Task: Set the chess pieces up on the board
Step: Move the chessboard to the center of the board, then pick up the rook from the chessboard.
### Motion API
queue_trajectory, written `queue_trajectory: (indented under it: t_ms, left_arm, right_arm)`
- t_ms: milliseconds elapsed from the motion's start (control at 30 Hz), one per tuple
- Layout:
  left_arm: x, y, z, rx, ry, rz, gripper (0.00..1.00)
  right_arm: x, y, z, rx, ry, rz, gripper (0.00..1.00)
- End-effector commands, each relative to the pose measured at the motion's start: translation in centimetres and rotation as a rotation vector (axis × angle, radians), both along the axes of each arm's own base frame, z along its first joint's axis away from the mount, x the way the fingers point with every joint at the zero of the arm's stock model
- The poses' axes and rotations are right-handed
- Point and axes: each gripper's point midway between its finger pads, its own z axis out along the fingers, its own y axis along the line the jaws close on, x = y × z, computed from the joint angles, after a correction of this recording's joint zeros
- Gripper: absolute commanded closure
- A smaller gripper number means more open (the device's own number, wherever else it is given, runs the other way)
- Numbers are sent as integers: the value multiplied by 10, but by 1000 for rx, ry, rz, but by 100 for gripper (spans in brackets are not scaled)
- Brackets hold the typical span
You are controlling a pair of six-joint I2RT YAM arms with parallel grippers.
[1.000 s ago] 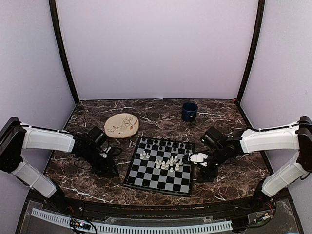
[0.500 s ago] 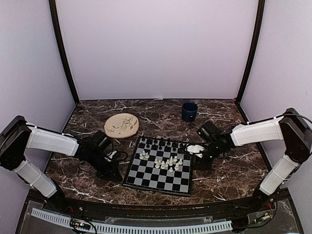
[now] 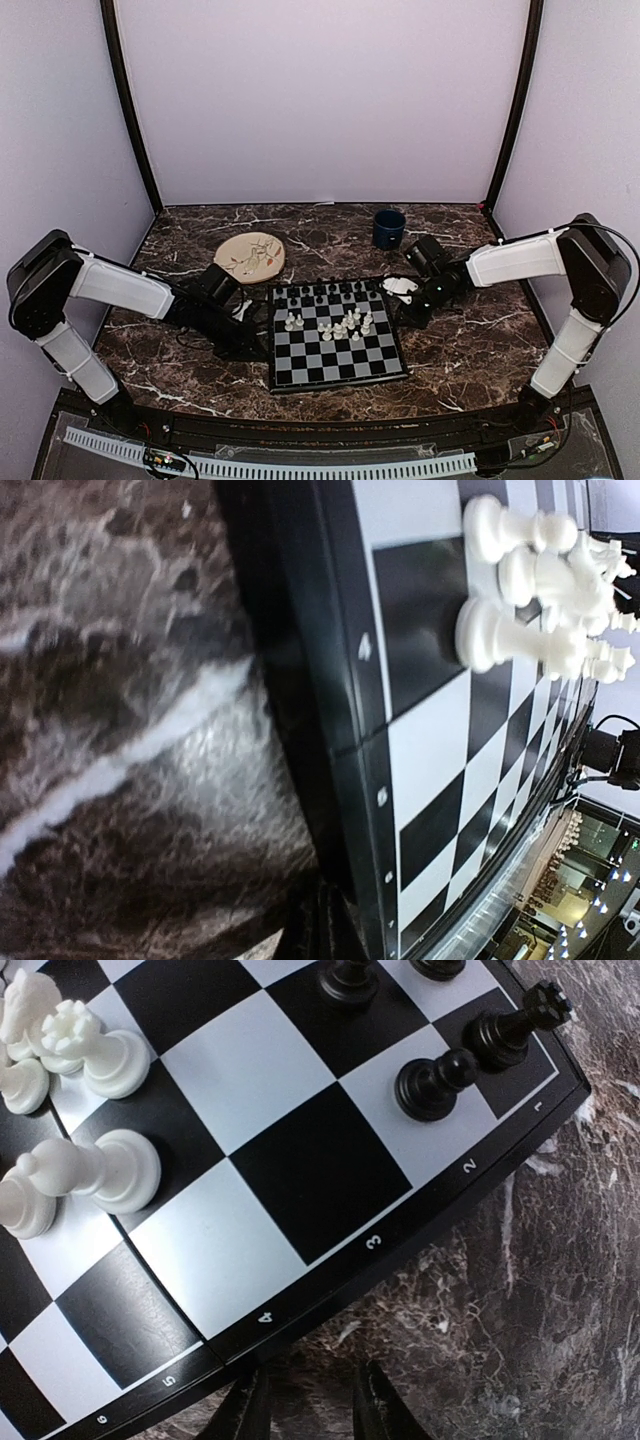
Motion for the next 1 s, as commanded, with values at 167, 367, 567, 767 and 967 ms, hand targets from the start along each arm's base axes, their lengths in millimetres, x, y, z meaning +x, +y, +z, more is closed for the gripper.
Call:
queue_trajectory:
  t_ms: [167,367,567,767,967]
  left_arm:
    - [41,2,-10,97,-132,119,100]
    - [56,20,31,128,-341,127,100]
    - [90,18,128,95,-765,15,85]
    - [113,44,190,215,-970,94,1]
    - [121,63,186,333,-939,162,1]
  right_arm:
    - [10,-24,1,-19,-7,-77,69]
    - [33,-51,67,44,-173,-126,66]
    - [32,-47,162,239,-365,-83,46]
    - [47,-76,202,234,-512,-194,0]
    - [55,-100,169,54,-407,-282,0]
